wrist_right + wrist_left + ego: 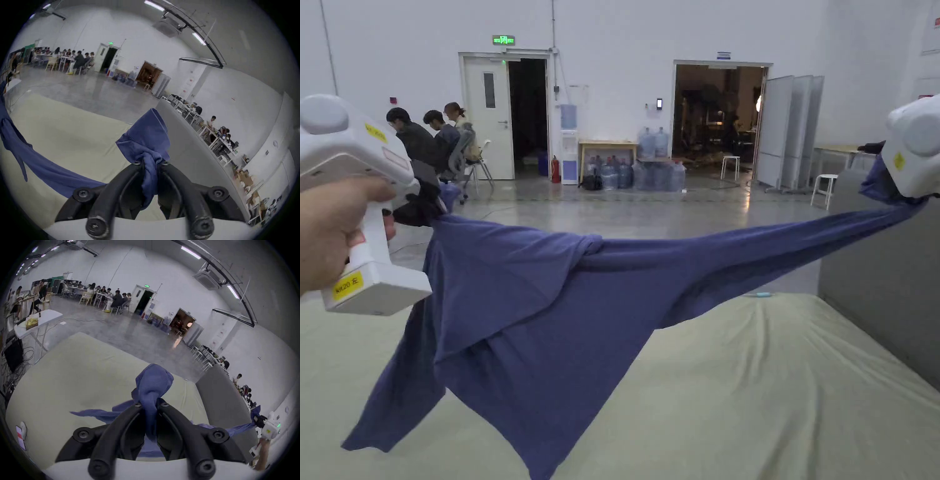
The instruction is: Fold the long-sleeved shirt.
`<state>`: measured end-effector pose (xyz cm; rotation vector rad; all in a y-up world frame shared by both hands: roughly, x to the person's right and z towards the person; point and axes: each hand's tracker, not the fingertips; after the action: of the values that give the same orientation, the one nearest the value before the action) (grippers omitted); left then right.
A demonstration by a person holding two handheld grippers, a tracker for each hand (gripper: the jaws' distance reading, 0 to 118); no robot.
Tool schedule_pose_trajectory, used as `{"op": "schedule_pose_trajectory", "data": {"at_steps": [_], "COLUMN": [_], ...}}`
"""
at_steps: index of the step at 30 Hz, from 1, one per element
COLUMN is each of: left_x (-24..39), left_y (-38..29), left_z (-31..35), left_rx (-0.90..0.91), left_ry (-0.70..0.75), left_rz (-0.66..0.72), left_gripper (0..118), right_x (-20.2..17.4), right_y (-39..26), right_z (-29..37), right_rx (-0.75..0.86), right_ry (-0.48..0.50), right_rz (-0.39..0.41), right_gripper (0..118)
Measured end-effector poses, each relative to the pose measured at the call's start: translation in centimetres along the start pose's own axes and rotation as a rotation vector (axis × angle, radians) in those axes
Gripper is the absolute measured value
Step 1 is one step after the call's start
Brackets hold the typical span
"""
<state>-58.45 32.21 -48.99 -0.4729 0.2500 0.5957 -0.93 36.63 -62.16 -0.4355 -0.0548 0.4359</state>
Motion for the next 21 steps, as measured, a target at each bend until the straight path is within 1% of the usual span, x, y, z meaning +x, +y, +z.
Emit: {"op": "schedule_pose_trajectory", "data": {"at_steps": [3, 6, 8, 9, 11, 13, 15, 18, 20, 21], "left_x": [-0.9, -3.4, -5.8, -7.4, -10.0, -13.0, -15.3, -18.4, -19.7, -20.1], "left_y": [-2.5, -7.3, -11.4, -14.1, -18.6, -24.1, -28.6, -33.7, -35.9, -37.1], "left_z": [-1.9, -4.9, -6.6, -7.6, -8.8, -9.7, -9.4, -8.6, -7.2, -5.9], "left_rx": [-0.046, -0.158, -0.216, -0.254, -0.323, -0.407, -0.475, -0.558, -0.587, -0.588], "left_ry": [0.006, 0.060, 0.089, 0.115, 0.142, 0.182, 0.197, 0.203, 0.180, 0.173], "left_rz": [-0.020, -0.010, -0.003, -0.007, 0.004, 0.012, 0.020, 0.042, 0.016, -0.006], "left_gripper": [5, 5, 5, 5, 5, 5, 5, 5, 5, 5], "right_x": [-0.4, -2.2, -3.8, -4.7, -6.1, -7.5, -8.3, -8.3, -7.9, -7.6], "right_y": [-3.3, -9.3, -14.7, -17.9, -23.2, -29.3, -34.1, -39.7, -42.7, -44.0], "right_z": [-0.9, -2.6, -3.4, -4.8, -6.2, -6.3, -5.8, -4.0, -2.0, -0.8], "right_rx": [-0.035, -0.117, -0.178, -0.230, -0.308, -0.389, -0.440, -0.514, -0.546, -0.545], "right_ry": [0.029, 0.089, 0.154, 0.205, 0.274, 0.340, 0.399, 0.465, 0.490, 0.499], "right_rz": [0.006, 0.040, 0.038, 0.037, 0.017, 0.006, -0.004, -0.061, -0.103, -0.103], "right_gripper": [8, 8, 8, 8, 8, 8, 8, 8, 8, 8]}}
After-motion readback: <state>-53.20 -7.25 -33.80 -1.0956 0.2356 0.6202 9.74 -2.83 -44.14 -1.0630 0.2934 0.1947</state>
